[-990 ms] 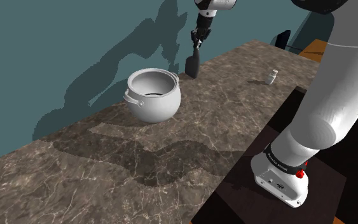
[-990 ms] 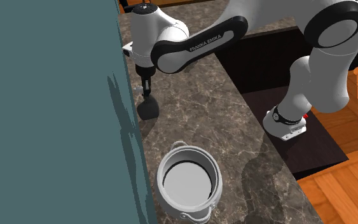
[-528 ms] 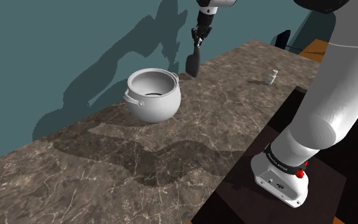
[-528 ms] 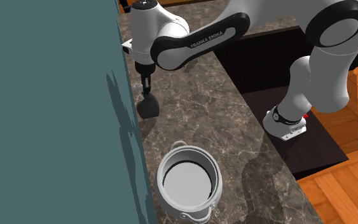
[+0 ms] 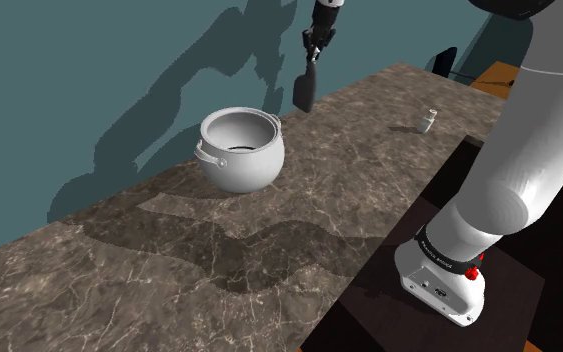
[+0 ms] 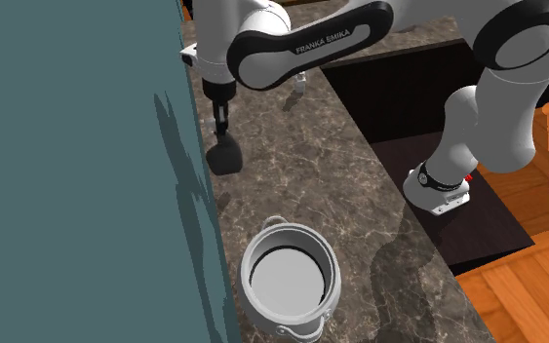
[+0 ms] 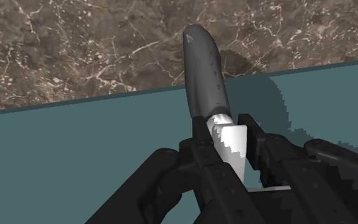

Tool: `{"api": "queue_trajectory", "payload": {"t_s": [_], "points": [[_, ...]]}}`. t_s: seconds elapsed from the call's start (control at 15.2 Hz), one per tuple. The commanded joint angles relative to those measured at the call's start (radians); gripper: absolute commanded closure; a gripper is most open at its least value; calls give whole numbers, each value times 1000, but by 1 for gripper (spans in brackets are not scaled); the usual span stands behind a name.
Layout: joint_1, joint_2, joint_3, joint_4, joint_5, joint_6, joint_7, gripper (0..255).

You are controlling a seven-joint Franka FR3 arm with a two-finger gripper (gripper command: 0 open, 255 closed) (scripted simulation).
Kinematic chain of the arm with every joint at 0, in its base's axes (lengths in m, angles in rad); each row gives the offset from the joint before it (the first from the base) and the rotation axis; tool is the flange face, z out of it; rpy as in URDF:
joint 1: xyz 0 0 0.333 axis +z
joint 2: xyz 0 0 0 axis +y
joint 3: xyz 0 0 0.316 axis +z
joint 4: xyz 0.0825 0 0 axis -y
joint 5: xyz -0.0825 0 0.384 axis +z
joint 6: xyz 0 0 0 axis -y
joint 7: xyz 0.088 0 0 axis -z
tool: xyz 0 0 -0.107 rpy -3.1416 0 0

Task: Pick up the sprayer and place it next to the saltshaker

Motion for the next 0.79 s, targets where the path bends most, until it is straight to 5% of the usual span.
{"api": "queue_trajectory", "payload": {"t_s": [0.0,0.73], "points": [[0,-7,-1,18,-3,-25,3,255],[-3,-15,-3,156,-8,-170,10,255]]}}
